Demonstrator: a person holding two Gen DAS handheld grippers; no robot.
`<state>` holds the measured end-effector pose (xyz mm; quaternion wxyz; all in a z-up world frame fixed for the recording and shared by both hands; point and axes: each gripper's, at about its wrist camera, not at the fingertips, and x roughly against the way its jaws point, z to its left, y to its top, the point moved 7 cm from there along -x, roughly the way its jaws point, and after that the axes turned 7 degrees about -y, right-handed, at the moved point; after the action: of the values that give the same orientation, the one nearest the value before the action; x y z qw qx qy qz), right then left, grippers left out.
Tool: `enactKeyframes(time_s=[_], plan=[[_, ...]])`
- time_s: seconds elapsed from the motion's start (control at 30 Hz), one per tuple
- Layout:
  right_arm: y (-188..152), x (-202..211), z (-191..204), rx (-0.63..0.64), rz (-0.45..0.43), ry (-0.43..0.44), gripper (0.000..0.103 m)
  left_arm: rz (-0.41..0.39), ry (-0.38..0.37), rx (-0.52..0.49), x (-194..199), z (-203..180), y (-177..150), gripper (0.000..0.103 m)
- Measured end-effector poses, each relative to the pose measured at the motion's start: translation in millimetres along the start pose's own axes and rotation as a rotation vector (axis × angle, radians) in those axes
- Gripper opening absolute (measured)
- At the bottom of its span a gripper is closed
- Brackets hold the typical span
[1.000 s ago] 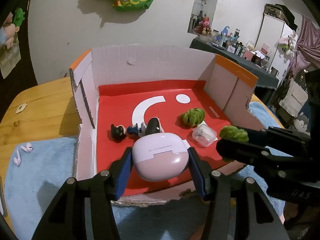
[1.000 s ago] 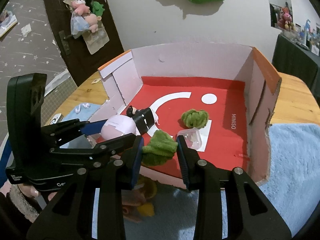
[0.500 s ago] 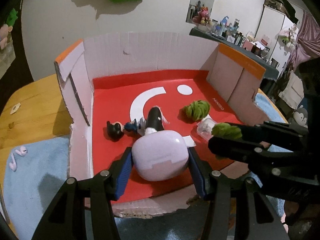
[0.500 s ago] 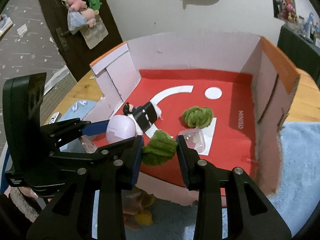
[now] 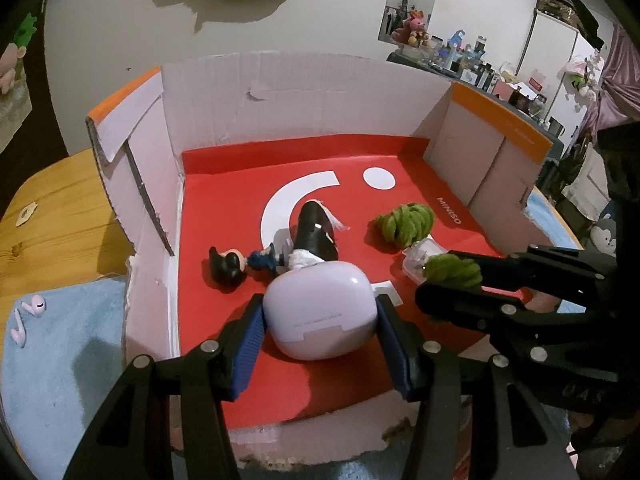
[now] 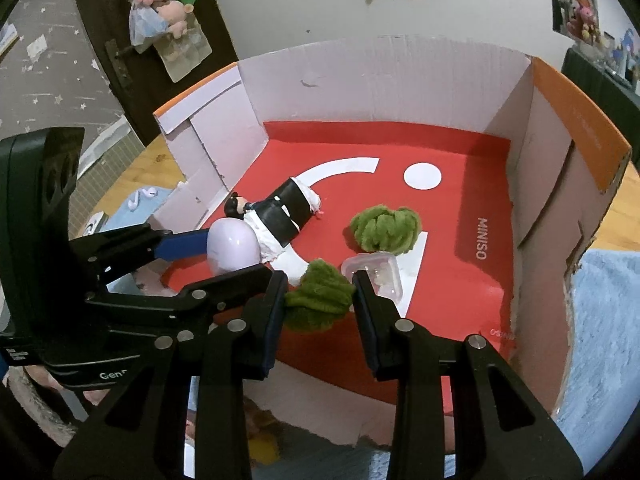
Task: Organize objects
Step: 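Lower the pink case and green piece onto the box floor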
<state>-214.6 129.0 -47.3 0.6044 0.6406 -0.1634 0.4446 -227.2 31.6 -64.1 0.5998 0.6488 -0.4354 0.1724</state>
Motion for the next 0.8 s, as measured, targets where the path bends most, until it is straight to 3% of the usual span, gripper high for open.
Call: enactKeyframes(time_s=[0.1, 0.23, 0.4, 0.53, 0.67, 0.8], plan=[[0.5, -1.1, -0.7, 0.015, 0.000, -0.010, 0.031, -0.002, 0.001, 0.008, -3.5, 1.8, 2.3, 0.056], [6.6, -3.8, -16.6, 0.036, -0.024, -0.138, 0.031, -0.006, 0.019, 0.009, -8.0, 3.8, 5.5, 0.056], [4.4, -1.4, -15.0, 0.019, -0.015, -0.064, 0.031, 0.003, 0.019, 0.008, -14.2, 4.7, 7.4, 0.056], [0.0, -0.9, -1.4, 0.023, 0.022, 0.043, 0.030, 0.003, 0.014, 0.010, -14.0, 5.7, 8.1, 0.056], [-4.3, -11.2, 0.8, 0.009, 0.072, 0.098, 0.030, 0.004, 0.022, 0.004, -14.7, 7.3, 8.7, 0.056], [-4.3, -20.6, -10.4, -0.014, 0.077, 0.051, 0.030, 0.005, 0.028, -0.002, -12.8, 8.2, 7.4, 0.056]])
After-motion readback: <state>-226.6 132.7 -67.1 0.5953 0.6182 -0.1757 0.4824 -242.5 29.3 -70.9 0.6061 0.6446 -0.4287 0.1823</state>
